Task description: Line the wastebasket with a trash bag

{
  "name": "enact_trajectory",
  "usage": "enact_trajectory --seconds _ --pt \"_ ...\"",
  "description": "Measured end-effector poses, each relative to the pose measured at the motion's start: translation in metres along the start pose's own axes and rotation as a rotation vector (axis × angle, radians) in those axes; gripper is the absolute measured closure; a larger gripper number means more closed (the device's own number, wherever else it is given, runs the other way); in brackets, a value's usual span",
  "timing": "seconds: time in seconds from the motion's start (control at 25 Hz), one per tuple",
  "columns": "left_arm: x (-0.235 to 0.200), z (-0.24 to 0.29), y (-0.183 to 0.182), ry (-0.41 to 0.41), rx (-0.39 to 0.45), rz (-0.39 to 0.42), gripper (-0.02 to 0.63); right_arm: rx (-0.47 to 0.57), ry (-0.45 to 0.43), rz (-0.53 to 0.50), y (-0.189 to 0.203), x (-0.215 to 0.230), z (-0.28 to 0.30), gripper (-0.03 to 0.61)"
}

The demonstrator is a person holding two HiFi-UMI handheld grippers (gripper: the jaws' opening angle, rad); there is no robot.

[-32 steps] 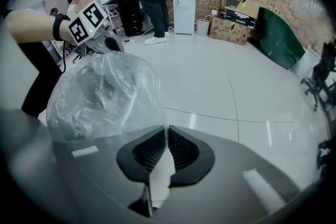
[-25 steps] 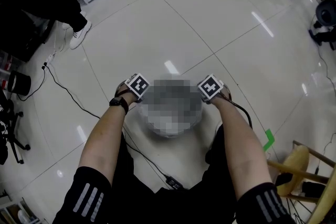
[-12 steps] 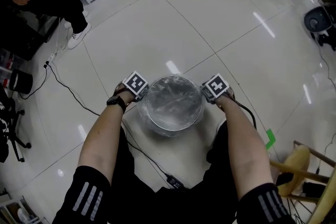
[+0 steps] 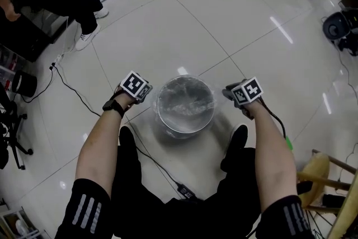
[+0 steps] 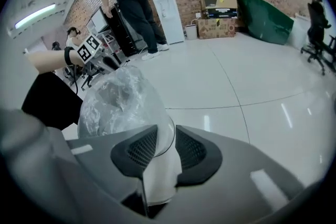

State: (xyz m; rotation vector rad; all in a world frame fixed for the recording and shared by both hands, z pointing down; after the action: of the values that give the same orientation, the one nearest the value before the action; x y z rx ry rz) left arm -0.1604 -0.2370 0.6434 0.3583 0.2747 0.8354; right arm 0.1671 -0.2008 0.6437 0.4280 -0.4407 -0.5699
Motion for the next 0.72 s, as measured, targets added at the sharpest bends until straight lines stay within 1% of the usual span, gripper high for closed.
enact_trajectory --seconds 0.12,0.2,0.28,0.4,0.48,0.56,0.64,0.72 --pt "0.009 -0.034 -0.029 -0.008 0.082 0.072 0.522 -0.006 0.005 -0.019 0.006 -0.005 -0.003 0.468" --pt "0.034 -0.056 -0.056 0.026 0.145 0.137 0.522 -0.016 0.013 -0.037 0.009 -0.008 -0.002 0.469" --pt "0.073 -0.068 -0.078 0.083 0.179 0.232 0.522 -0.031 0.015 -0.067 0.012 -0.012 -0.002 0.469" --pt "0.13 -0.066 -0.09 0.151 0.157 0.412 0.494 -0.032 0.012 -0.1 0.009 -0.02 -0.003 0.469" --pt "0.16 -0.06 -0.092 0.184 0.138 0.494 0.476 -0.019 0.007 -0.118 0.003 -0.026 -0.005 0.469" --pt "0.18 -0.048 -0.092 0.196 0.117 0.55 0.471 -0.009 0.002 -0.142 -0.003 -0.03 -0.009 0.469" --pt "0.19 -0.028 -0.088 0.178 0.078 0.595 0.456 -0.006 0.0 -0.16 -0.002 -0.032 -0.014 0.469" --pt "0.192 -0.005 -0.081 0.152 0.034 0.616 0.444 -0.004 -0.005 -0.169 0.001 -0.031 -0.018 0.469"
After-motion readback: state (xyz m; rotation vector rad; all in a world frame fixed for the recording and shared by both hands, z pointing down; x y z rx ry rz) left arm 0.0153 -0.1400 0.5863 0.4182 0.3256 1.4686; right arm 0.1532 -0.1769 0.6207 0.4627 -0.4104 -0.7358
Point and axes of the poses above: the fingertips, and each gripper's own axes: z forward along the fingers, x to its right, y out of its underside, the point moved 1 cm from there along -z, backward along the fingers, and after that the axes turned 2 degrees about x, right-handed, at the moved point
